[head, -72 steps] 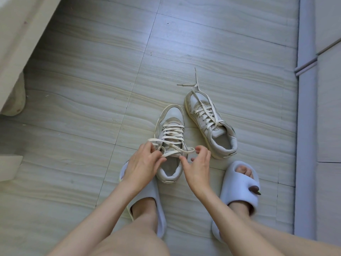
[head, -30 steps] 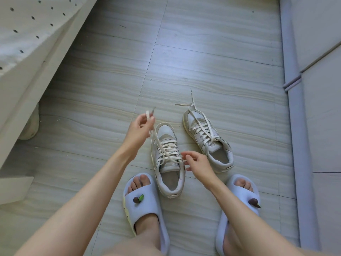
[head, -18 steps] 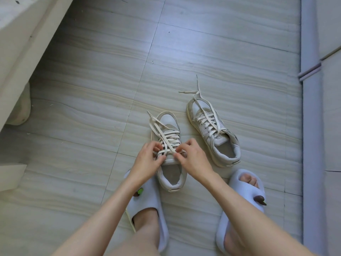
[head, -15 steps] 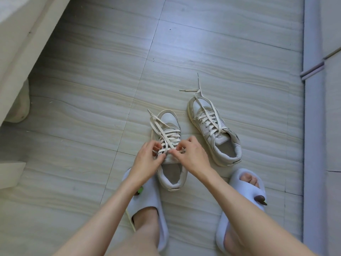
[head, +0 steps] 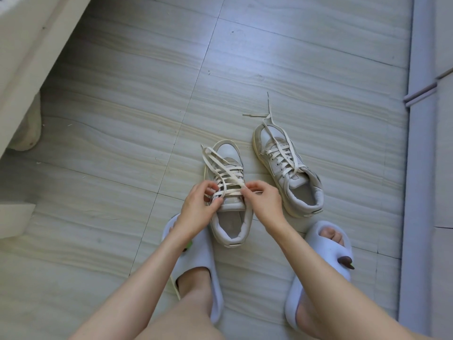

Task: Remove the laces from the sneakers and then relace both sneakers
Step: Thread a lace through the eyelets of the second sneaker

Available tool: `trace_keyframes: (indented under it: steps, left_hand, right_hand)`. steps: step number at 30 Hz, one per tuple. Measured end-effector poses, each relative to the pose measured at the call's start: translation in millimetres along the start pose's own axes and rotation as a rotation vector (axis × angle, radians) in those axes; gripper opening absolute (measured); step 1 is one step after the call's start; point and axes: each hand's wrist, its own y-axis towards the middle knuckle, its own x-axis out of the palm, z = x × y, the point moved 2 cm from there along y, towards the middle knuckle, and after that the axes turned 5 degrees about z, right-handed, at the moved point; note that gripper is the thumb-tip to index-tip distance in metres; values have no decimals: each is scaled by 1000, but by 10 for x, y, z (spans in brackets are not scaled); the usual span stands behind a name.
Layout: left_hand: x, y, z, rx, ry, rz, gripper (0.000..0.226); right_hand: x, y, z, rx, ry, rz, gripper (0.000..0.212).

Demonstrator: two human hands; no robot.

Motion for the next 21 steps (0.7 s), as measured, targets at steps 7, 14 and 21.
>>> trace_keyframes:
  steps: [7,14,21]
  left_hand:
    - [12,-5,-16,-20,-3,4,23]
    - [116,76,137,118,274,28,23]
    - [-66,86,242,-232,-318,96,4]
  right_hand:
    - [-156,-4,85,279,295,-145,11]
    - [-144,-39,-51,174,378,-103,4]
    - [-83,-15,-200,68,290,-100,17]
